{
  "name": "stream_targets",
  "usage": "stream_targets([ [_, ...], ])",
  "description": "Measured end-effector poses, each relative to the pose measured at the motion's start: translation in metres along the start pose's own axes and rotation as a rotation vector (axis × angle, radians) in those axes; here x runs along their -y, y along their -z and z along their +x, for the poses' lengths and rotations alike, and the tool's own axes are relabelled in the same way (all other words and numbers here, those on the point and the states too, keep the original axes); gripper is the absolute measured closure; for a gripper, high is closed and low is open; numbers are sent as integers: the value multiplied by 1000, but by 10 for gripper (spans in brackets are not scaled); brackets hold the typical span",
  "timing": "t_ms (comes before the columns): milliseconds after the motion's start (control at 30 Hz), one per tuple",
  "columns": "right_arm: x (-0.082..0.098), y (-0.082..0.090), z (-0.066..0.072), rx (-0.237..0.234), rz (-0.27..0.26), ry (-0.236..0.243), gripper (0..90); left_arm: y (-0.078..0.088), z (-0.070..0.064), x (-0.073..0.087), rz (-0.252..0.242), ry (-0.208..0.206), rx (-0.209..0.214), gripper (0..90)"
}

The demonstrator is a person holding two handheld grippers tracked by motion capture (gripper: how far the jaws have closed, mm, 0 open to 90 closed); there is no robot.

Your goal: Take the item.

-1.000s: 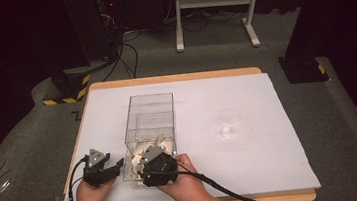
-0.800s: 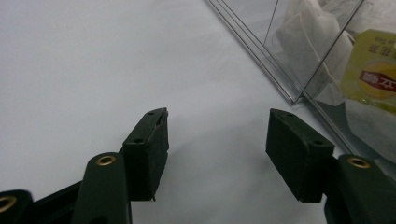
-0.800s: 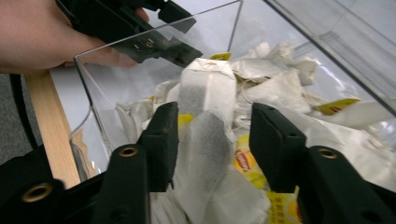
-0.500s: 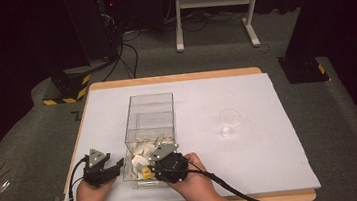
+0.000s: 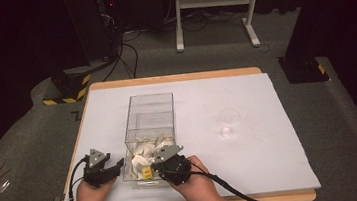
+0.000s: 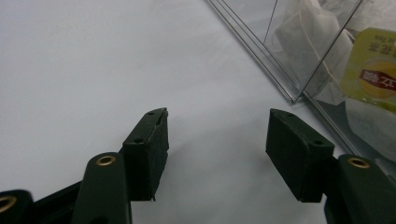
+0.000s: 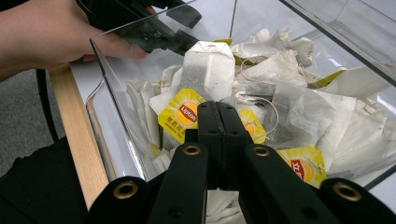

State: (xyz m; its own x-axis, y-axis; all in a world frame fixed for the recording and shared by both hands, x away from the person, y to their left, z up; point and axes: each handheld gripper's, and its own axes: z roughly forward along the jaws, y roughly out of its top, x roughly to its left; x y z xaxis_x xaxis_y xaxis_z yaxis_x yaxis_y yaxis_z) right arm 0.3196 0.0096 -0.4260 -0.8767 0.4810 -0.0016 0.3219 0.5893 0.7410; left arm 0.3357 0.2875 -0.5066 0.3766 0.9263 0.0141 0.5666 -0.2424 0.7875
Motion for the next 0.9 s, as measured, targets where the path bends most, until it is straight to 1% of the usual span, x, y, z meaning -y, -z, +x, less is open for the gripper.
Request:
stream_targets([
  [133,2,3,0,14,-29,1,900,0,-1,0,-3,-1,-2,394],
  [233,4,7,-1,29,-74,1,900,0,-2,0,-1,-6,-2,394],
  [300,5,8,-2,34,-96,-4,900,1,-2,1,-6,-10,-5,394],
  [333,5,8,-2,34,-96,-4,900,1,-2,1,-6,-10,-5,393],
  [367,6,10,-4,39,-121,-8,900,2,-3,1,-14,-16,-4,392],
  [500,7,11,-5,41,-142,-9,900,2,-4,1,-21,-20,-3,391],
  [533,7,12,-6,43,-160,-9,900,2,-3,1,-19,-23,-3,391],
  [567,7,12,-7,43,-166,-8,900,2,-4,1,-24,-20,-5,390],
  [600,7,12,-7,43,-166,-8,900,2,-4,1,-24,-20,-5,390],
  [667,8,13,-8,43,-182,-15,899,3,-4,2,-31,-23,-5,389],
  [733,8,13,-8,41,-183,-16,900,3,-3,2,-30,-23,-5,388],
  [833,8,16,-9,47,-205,-15,899,2,-3,1,-25,-20,-6,385],
  [900,9,17,-9,48,-212,-17,899,3,-3,2,-31,-17,-9,385],
])
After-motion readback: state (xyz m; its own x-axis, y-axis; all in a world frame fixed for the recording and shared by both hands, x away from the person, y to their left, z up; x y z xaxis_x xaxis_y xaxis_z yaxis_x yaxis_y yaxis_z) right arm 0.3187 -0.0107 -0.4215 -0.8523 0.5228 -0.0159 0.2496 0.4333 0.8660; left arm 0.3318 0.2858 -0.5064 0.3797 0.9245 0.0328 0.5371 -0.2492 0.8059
